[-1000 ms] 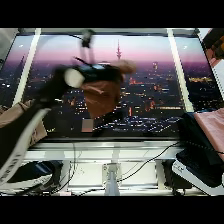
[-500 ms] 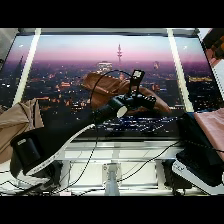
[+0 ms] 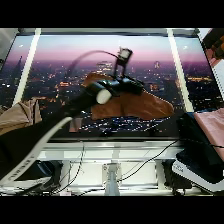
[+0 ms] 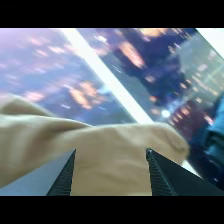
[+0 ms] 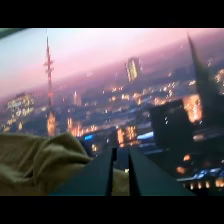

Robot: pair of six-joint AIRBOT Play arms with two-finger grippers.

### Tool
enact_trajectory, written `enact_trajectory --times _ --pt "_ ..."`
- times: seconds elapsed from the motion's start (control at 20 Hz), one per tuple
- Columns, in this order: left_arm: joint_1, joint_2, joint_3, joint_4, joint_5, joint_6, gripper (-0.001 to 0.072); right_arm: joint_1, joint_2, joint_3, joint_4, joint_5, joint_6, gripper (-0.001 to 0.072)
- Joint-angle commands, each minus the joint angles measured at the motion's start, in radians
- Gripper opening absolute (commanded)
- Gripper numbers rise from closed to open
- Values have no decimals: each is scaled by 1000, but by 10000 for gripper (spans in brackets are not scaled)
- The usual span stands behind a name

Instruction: Fold the clothes and pants, and hang the long-sleeved shirts on hangers.

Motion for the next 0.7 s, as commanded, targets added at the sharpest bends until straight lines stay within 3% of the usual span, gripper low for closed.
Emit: enact_trajectory --times 0.0,0.2,0.3,0.35,0.65 --pt "157 155 0 0 -157 39 508 1 -14 -180 84 -3 -112 134" --pt "356 316 0 48 -373 41 507 -2 -14 -457 23 -23 -136 141" --pt "413 357 0 128 -526 41 507 -1 -14 -593 26 -16 -148 310" --pt "432 367 -2 163 -586 42 507 -1 -14 -653 35 -8 -159 350" --pt "452 443 -334 193 -573 49 498 153 -13 -885 146 55 -264 350"
